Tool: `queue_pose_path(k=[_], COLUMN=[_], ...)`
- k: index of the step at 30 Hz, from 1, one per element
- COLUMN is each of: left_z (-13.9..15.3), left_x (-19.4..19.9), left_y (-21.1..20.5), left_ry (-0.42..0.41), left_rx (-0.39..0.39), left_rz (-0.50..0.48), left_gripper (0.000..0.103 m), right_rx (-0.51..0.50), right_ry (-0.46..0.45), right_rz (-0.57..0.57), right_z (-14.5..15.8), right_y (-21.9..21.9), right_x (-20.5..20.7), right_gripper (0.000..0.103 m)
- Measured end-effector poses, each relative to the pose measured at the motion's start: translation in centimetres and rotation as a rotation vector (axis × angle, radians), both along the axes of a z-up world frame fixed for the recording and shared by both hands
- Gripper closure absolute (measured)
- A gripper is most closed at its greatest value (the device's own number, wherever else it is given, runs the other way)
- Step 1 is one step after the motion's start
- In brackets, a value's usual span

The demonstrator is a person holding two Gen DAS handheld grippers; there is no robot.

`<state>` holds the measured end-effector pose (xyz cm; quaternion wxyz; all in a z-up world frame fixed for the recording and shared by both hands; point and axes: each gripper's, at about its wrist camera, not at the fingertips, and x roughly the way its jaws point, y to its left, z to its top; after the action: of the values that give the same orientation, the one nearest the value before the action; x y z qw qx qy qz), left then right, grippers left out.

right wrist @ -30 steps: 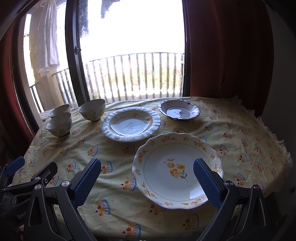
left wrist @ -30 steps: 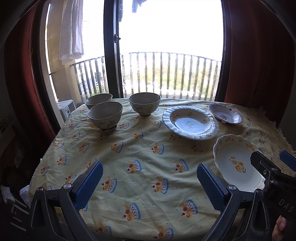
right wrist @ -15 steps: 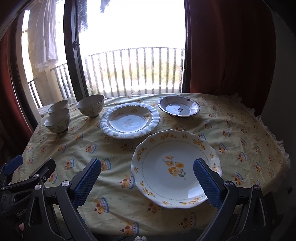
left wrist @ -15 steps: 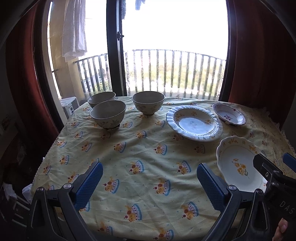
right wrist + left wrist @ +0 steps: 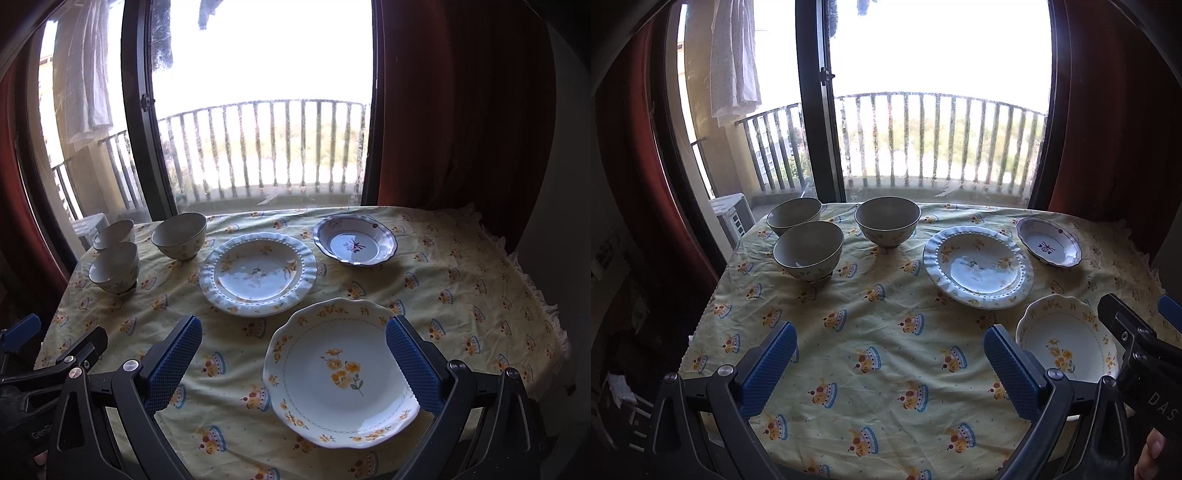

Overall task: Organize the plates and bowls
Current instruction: 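Move both grippers toward the large flat yellow-flower plate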

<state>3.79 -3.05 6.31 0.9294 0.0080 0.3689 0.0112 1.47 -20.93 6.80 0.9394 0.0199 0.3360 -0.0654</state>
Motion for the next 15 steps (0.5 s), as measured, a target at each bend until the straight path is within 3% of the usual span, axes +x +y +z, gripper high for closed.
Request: queue_pose_path(k=[8, 13, 15], left_z=[1.1, 0.9, 0.7], left_x=[1.3, 2.1, 2.4], left_y=[0.9, 1.2, 1.6], left_ry=[0.023, 0.062, 0.081], left_rx=[-0.005, 0.038, 0.021], left_rz=[-0.019, -0.042, -0.056], left_gripper=[0.001, 0.001, 0.001], right_rx=[0.003, 0.002, 0.001], right_ry=[0.009, 0.029, 0.05], right_rz=[0.009, -0.014, -0.028], right_z=[2.1, 1.9, 1.6], right_y=[1.0, 1.8, 2.1], right_x=[1.1, 1.9, 2.3], right_gripper=[0.002, 0.002, 0.002])
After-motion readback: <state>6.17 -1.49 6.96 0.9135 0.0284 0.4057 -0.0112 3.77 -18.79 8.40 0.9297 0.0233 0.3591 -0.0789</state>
